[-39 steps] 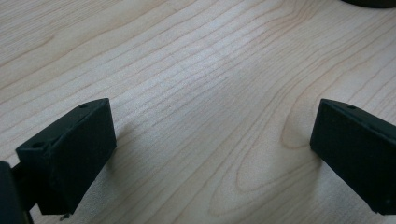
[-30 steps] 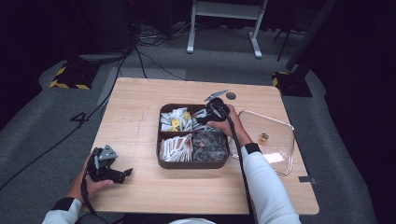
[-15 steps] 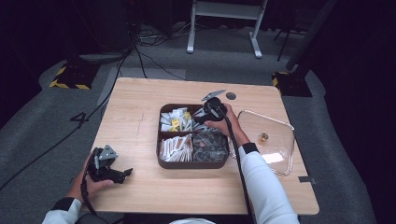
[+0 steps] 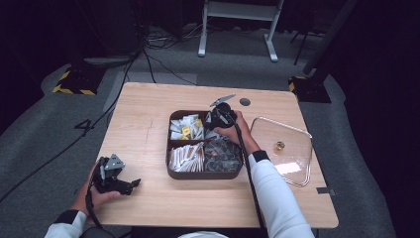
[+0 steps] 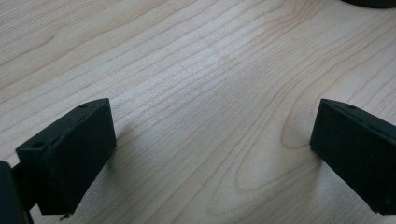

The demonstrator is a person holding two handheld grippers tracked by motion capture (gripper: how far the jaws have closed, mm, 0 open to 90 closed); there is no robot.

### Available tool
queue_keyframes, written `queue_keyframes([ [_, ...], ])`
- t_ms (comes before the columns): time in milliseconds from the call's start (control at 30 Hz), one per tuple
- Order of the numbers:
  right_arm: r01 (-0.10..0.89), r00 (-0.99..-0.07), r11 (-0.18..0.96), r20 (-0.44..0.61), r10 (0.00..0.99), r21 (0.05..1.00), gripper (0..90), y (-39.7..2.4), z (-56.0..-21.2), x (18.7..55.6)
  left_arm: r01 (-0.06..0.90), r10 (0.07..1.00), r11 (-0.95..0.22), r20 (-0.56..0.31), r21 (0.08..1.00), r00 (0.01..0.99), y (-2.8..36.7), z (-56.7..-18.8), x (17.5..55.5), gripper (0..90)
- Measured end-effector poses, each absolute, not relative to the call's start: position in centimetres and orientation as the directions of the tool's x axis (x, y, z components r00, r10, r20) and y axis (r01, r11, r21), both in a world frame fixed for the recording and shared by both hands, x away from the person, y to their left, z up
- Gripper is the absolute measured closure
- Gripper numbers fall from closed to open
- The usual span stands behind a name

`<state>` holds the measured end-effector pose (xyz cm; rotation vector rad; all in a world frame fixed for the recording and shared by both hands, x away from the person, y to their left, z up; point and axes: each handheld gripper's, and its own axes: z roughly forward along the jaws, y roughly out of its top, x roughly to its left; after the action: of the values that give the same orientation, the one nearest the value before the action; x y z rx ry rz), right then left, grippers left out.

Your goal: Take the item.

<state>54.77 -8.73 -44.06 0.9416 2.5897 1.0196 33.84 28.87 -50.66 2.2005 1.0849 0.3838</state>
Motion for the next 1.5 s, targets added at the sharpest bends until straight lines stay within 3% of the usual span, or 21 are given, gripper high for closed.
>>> queue_keyframes([
  [67, 0.491, -0.777, 0.554, 0.051, 0.627, 0.672, 60.1, -8.8, -44.1, 54.8, 0.599, 0.788, -0.449, -0.022, 0.663, 0.615, 28.9, -50.7, 33.8, 0.5],
  [133, 0.493, -0.775, 0.551, 0.053, 0.629, 0.673, 70.8, -9.1, -44.0, 54.9, 0.599, 0.788, -0.449, -0.022, 0.663, 0.615, 28.9, -50.7, 33.8, 0.5],
  [333, 0.496, -0.777, 0.567, 0.044, 0.628, 0.657, 77.7, -9.2, -44.3, 54.9, 0.599, 0.788, -0.449, -0.022, 0.663, 0.615, 28.9, -50.7, 33.8, 0.5],
  [467, 0.475, -0.792, 0.579, 0.035, 0.609, 0.663, 87.7, -9.2, -44.6, 54.6, 0.599, 0.788, -0.449, -0.022, 0.663, 0.615, 28.9, -50.7, 33.8, 0.5],
  [1500, 0.36, -0.803, 0.458, 0.021, 0.596, 0.813, 90.0, -14.0, -41.2, 51.4, 0.599, 0.788, -0.449, -0.022, 0.663, 0.615, 28.9, -50.7, 33.8, 0.5],
])
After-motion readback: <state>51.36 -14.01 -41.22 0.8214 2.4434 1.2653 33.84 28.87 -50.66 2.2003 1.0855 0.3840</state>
